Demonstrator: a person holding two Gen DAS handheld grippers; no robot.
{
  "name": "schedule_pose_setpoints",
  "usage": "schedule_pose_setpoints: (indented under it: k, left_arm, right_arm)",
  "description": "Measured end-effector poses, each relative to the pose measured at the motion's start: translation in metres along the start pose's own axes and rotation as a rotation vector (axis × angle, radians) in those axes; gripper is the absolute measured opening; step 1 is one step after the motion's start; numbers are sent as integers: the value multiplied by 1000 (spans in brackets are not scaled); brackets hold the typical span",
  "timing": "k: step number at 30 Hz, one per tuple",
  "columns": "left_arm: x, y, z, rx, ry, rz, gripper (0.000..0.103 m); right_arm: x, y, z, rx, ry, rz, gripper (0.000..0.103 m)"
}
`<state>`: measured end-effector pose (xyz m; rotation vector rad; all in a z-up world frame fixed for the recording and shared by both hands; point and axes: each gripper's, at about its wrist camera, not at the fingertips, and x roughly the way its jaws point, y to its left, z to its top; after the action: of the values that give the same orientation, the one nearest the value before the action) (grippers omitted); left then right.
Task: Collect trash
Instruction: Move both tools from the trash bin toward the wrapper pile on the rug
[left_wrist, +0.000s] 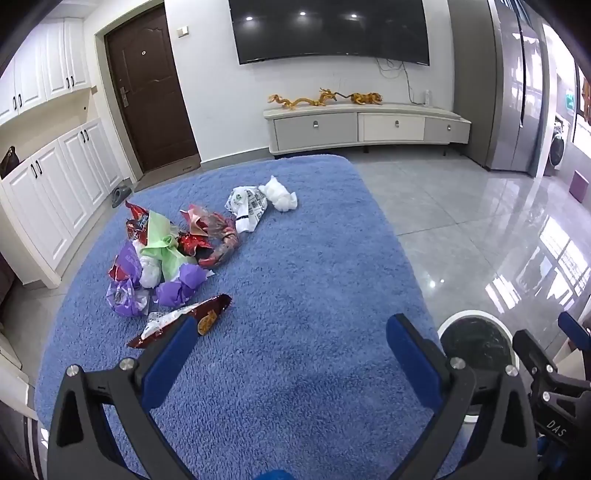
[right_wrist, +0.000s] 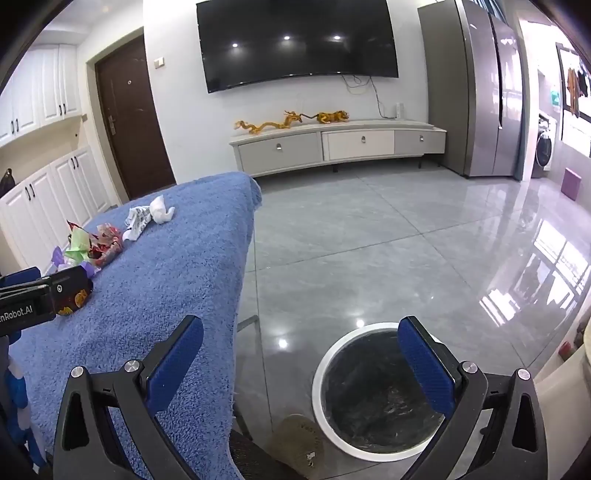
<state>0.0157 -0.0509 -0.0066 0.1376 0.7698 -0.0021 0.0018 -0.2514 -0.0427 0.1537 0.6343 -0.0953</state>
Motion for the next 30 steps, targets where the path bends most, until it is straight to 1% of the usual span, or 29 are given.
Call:
schedule_pose_setpoints:
  k: [10, 11, 19, 24, 25, 27, 28, 30]
  left_arm:
    - [-15, -1, 3, 7, 17, 3, 103]
    - [-16, -1, 3, 7, 13, 9, 103]
    - [-20, 8, 4, -1, 21, 2, 103]
    - [-21, 11, 4, 2, 7, -11, 103]
    - [-20, 12, 4, 3, 8, -17, 103]
    - [-18, 14, 5, 0, 11, -30, 103]
    - [-18, 15, 5, -2, 9, -33, 103]
    - [-17, 16, 5, -12, 1, -50, 103]
  right_arm:
    - [-6, -6, -1, 1, -10, 26, 103]
    - [-8, -2, 0, -15, -13, 16, 103]
    - [-13, 4, 0, -38, -28, 25, 103]
    - [-14, 8, 1, -65, -41, 7, 103]
    - [-17, 8, -1, -58, -73, 16, 103]
    - [-18, 9, 0, -59, -70, 15, 103]
    - [-17, 10, 1, -60, -51, 11, 103]
    - [-17, 12, 2, -67, -53, 6, 103]
